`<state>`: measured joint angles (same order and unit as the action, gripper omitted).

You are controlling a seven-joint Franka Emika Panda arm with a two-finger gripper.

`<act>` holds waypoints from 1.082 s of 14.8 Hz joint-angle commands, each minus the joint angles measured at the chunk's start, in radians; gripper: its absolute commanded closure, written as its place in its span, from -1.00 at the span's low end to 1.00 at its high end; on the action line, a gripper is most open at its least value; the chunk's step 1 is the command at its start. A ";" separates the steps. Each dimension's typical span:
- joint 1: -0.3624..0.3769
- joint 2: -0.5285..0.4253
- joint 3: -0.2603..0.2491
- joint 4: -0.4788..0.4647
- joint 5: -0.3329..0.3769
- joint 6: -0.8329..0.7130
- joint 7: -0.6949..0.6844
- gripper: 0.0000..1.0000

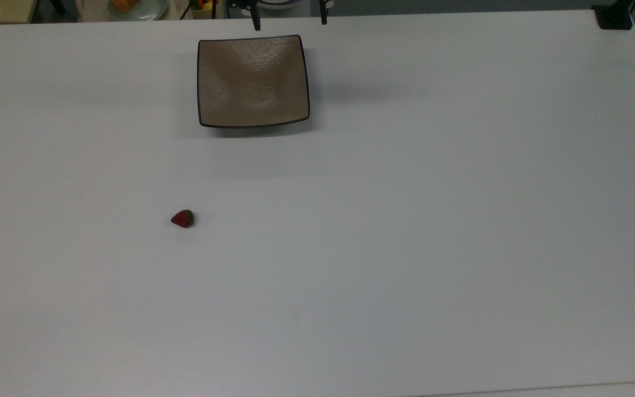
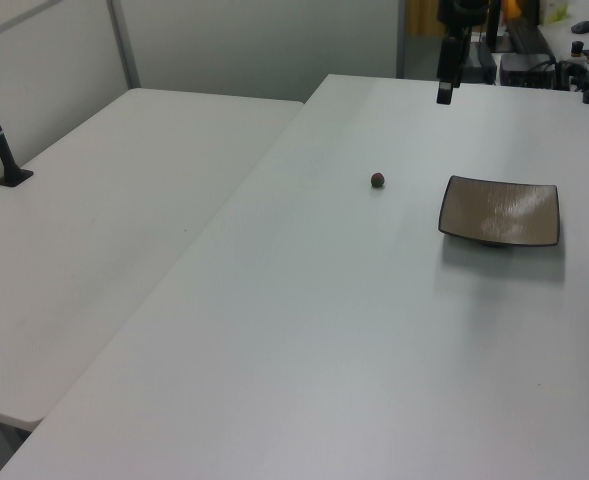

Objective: Strawberries on a ceramic plate
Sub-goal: 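Move the open gripper over the red strawberry and descend toward it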

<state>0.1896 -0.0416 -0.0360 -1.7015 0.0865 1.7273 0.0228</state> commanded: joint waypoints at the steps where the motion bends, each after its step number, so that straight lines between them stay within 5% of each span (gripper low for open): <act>1: 0.024 0.005 -0.048 0.014 0.002 0.012 -0.001 -1.00; 11: 0.007 0.040 -0.056 0.003 0.002 0.087 -0.013 -1.00; 16: -0.030 0.135 -0.084 0.005 0.002 0.268 -0.015 -1.00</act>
<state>0.1815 0.0355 -0.1088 -1.7036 0.0863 1.9072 0.0221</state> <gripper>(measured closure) 0.000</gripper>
